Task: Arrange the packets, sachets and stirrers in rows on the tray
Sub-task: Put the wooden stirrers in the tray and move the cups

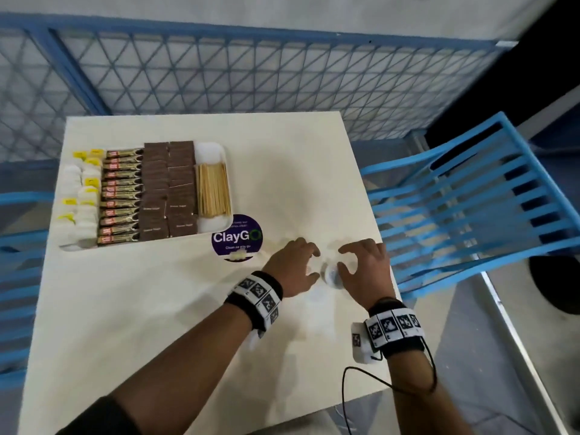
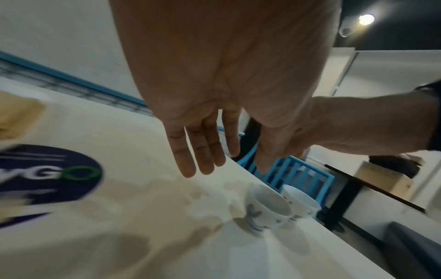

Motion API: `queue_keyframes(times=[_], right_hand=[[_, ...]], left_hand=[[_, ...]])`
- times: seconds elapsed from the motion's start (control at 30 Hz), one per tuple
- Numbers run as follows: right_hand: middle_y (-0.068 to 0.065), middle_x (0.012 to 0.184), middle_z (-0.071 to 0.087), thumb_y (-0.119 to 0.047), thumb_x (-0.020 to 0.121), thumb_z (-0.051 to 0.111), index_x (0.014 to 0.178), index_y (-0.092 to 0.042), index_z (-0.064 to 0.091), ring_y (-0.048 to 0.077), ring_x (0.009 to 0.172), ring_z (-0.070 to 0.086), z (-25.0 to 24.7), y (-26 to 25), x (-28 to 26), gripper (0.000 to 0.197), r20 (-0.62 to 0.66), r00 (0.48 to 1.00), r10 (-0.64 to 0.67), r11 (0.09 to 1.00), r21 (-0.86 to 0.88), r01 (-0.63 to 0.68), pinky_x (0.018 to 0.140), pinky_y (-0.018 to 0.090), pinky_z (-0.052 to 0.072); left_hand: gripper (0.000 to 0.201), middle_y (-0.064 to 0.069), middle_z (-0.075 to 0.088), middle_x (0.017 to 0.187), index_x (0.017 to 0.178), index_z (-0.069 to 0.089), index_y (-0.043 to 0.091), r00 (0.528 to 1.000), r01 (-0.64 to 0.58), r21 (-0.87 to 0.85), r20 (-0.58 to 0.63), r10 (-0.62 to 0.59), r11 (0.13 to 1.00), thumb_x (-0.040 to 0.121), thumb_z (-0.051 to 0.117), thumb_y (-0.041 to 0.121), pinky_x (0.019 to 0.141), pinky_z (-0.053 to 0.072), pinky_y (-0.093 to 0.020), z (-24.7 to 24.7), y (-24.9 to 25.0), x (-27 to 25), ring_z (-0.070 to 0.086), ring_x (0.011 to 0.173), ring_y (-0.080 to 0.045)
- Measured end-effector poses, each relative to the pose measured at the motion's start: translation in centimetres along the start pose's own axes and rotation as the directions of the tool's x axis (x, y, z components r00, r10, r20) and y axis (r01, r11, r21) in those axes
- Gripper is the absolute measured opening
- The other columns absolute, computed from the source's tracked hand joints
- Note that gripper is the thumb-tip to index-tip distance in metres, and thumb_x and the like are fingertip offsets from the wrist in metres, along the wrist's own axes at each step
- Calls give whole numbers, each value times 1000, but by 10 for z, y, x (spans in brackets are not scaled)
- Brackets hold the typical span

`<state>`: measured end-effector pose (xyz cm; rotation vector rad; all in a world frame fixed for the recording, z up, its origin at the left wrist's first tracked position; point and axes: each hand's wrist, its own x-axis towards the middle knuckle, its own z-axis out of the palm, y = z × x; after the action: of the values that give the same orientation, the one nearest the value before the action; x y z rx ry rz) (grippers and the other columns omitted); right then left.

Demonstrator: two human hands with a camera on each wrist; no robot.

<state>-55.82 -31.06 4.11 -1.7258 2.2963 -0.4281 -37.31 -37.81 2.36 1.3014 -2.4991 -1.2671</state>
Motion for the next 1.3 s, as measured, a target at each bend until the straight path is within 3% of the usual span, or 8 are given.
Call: queue_keyframes(times=[0.23, 0.57, 0.67, 0.77, 0.9, 1.0, 1.1, 1.3], right_hand=[[8, 136, 43, -52, 67, 83, 143, -23, 43, 34, 121, 37, -17, 79, -12, 90, 278, 941, 195, 966, -219, -135, 105, 44, 35], [7, 124, 53, -28, 77, 70, 127, -11, 55, 28, 113, 50, -8, 70, 24, 55, 350, 931, 104, 994, 4, -113, 100, 36, 44], [1, 124, 56, -44, 75, 50, 117, -15, 63, 24, 115, 48, 13, 41, 66, 53, 353, 934, -53, 999, 23, 48, 99, 29, 37], [3, 124, 59, -34, 75, 51, 105, -14, 69, 28, 116, 49, 37, -3, 116, 40, 376, 909, -179, 984, 42, 176, 99, 34, 36], [10, 129, 54, -44, 68, 38, 123, -6, 59, 32, 120, 46, 67, -64, 178, 70, 406, 897, -174, 983, 120, 137, 99, 34, 32], [14, 133, 49, -33, 80, 55, 133, -4, 51, 35, 122, 43, 76, -106, 209, 60, 413, 898, -151, 980, 183, 80, 99, 34, 34], [16, 138, 47, -16, 87, 64, 138, -3, 47, 34, 128, 40, 86, -141, 232, 55, 408, 893, -191, 968, 228, 103, 105, 36, 36], [15, 141, 48, -20, 90, 68, 140, -3, 46, 33, 131, 41, 102, -181, 247, 58, 421, 857, -298, 948, 234, 215, 110, 38, 32]], left_hand=[[93, -4, 38, 151, 153, 32, 18, 989, 2, 263, 143, -41, 965, 79, 80, 47, 108, 40, -44, 60, 44, 35, 41, 135, -28], [71, -3, 48, 135, 144, 48, 16, 979, 137, -119, -134, -153, 983, 81, 80, 29, 99, 51, -38, 68, 36, 40, 58, 118, -27], [72, -7, 44, 136, 143, 49, 15, 921, 214, -235, -274, -276, 948, 79, 82, 22, 98, 45, -25, 45, 19, 34, 57, 116, -25], [70, -9, 46, 129, 140, 52, 14, 842, 288, -254, -391, -371, 923, 76, 81, 20, 89, 36, -15, 16, -5, 19, 55, 110, -23], [70, -2, 52, 123, 134, 52, 13, 693, 294, -382, -546, -471, 876, 72, 83, 17, 92, 37, -19, -22, -36, -11, 53, 108, -19], [74, 1, 61, 121, 129, 53, 17, 605, 302, -480, -572, -555, 824, 67, 92, 16, 89, 51, -33, -39, -56, -34, 59, 106, -18], [71, 1, 64, 112, 121, 55, 20, 546, 303, -473, -625, -558, 827, 62, 95, 15, 81, 50, -29, -47, -71, -51, 62, 99, -21], [67, -3, 53, 123, 124, 60, 17, 503, 307, -406, -699, -509, 861, 65, 90, 12, 93, 55, -41, -52, -85, -55, 62, 102, -22]])
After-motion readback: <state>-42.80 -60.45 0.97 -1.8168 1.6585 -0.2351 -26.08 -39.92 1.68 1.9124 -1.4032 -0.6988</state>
